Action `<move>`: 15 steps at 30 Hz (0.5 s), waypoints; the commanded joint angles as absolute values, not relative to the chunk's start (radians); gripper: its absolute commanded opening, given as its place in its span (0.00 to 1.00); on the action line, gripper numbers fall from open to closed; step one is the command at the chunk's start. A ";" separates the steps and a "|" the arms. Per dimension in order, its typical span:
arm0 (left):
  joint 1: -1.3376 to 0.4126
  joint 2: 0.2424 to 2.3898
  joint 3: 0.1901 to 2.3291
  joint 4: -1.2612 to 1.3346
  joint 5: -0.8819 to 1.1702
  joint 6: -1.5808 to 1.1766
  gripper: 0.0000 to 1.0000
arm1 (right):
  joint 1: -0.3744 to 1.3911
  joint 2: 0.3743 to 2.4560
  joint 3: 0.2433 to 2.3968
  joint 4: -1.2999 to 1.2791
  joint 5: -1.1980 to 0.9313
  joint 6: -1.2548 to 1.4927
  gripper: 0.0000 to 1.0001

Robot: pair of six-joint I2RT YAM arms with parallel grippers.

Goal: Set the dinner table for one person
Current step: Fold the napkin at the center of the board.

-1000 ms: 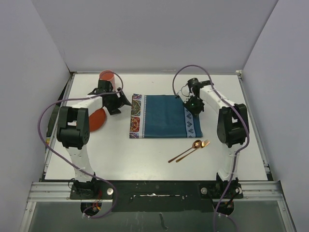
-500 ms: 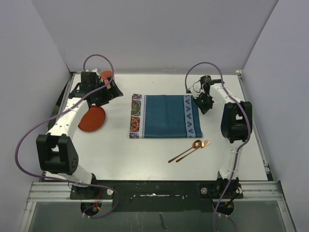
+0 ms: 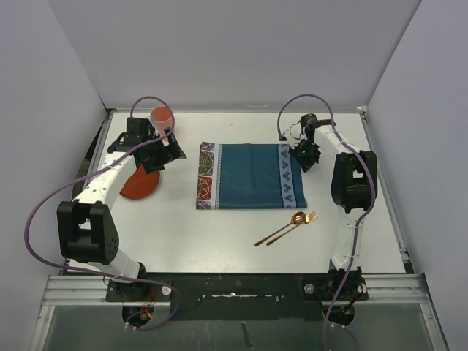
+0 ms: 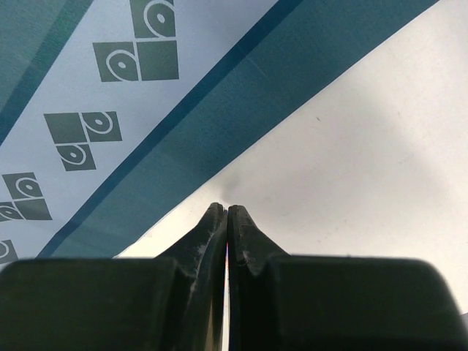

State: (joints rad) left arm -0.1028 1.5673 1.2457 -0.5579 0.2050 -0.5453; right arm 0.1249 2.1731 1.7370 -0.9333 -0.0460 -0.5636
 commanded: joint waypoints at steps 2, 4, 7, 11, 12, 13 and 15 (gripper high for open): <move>-0.091 1.539 1.259 -0.526 0.214 -0.525 0.98 | 0.127 2.178 1.735 -0.921 -0.073 -0.546 0.00; -0.089 1.550 1.258 -0.517 0.227 -0.526 0.98 | 0.134 2.179 1.731 -0.923 -0.074 -0.540 0.00; -0.089 1.565 1.258 -0.514 0.242 -0.529 0.98 | 0.148 2.181 1.723 -0.930 -0.074 -0.530 0.00; -0.089 1.568 1.247 -0.505 0.247 -0.534 0.98 | 0.171 2.185 1.705 -0.925 -0.066 -0.531 0.00; -0.089 1.568 1.242 -0.505 0.247 -0.534 0.98 | 0.176 2.188 1.703 -0.923 -0.064 -0.532 0.00; -0.088 1.568 1.238 -0.506 0.248 -0.535 0.98 | 0.180 2.190 1.701 -0.923 -0.067 -0.531 0.00; -0.087 1.565 1.228 -0.506 0.251 -0.536 0.98 | 0.190 2.194 1.701 -0.919 -0.071 -0.529 0.00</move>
